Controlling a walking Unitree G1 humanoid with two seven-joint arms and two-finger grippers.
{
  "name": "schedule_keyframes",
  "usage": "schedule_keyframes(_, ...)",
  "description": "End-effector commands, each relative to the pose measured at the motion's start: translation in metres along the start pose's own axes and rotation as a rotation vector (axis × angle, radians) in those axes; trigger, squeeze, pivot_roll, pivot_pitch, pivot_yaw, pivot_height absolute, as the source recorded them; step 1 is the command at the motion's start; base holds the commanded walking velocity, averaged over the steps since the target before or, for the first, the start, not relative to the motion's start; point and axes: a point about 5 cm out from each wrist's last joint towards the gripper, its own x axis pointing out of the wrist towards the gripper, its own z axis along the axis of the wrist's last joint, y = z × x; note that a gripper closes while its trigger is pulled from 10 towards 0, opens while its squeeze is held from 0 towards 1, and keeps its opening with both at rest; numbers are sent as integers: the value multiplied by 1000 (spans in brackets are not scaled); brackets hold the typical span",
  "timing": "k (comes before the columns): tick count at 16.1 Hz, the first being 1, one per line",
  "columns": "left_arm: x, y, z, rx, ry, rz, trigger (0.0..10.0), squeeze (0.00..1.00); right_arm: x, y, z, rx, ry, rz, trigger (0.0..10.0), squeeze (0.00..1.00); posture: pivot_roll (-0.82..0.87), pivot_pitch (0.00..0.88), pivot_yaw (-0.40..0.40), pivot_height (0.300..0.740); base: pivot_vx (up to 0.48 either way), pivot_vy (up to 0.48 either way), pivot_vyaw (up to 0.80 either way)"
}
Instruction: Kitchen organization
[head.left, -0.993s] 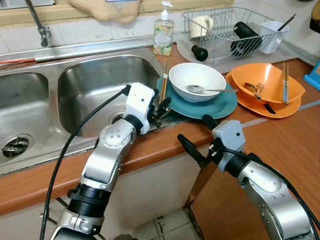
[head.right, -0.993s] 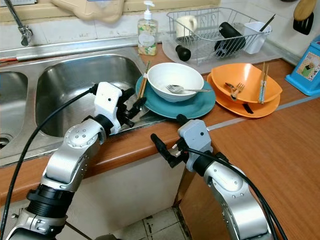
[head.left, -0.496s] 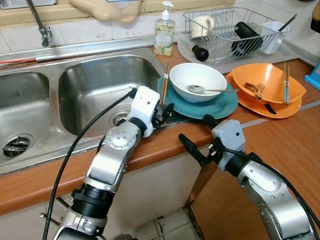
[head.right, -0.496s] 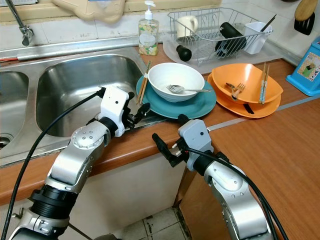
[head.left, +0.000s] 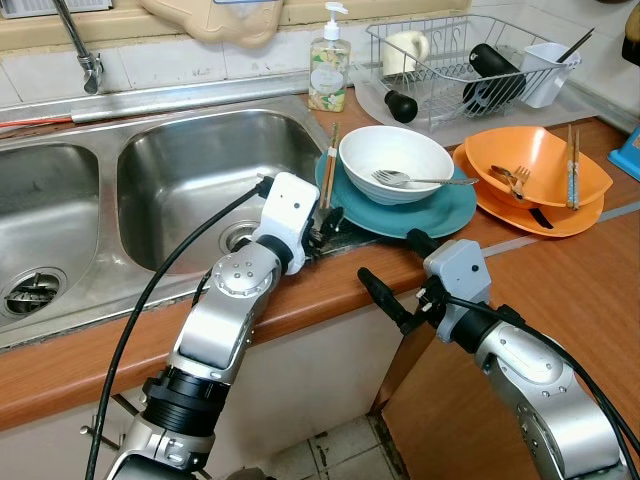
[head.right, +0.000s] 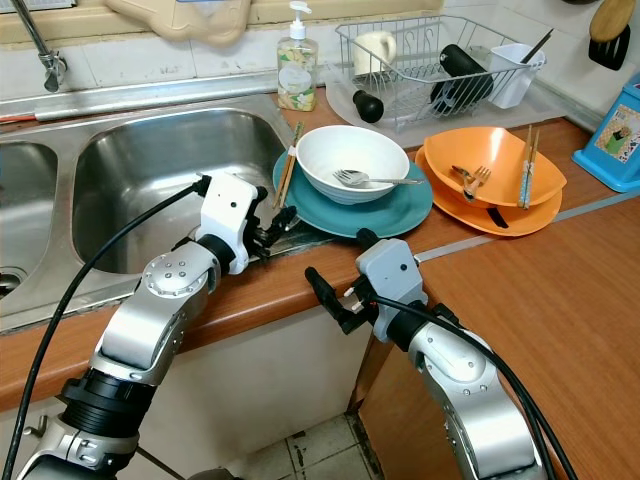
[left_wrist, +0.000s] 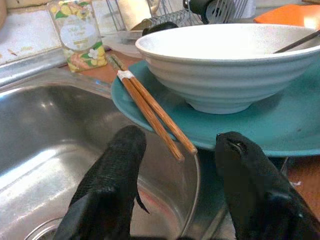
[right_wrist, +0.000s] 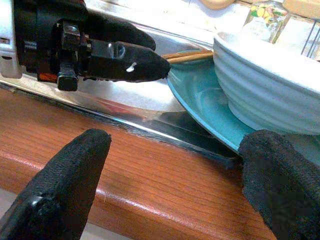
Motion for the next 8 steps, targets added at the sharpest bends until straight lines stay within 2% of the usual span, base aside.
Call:
schedule_keyframes(1,1,2,3,2,1,11,0,0,-1,-2,0,-4,12,-9,10000,0,-38,0,15,740,0,0,0)
schedule_keyframes(8,1,4,0,4,20,27,0,0,-2,-2,-1,-3,17,-9,10000,0,-39,0,16,740,0,0,0)
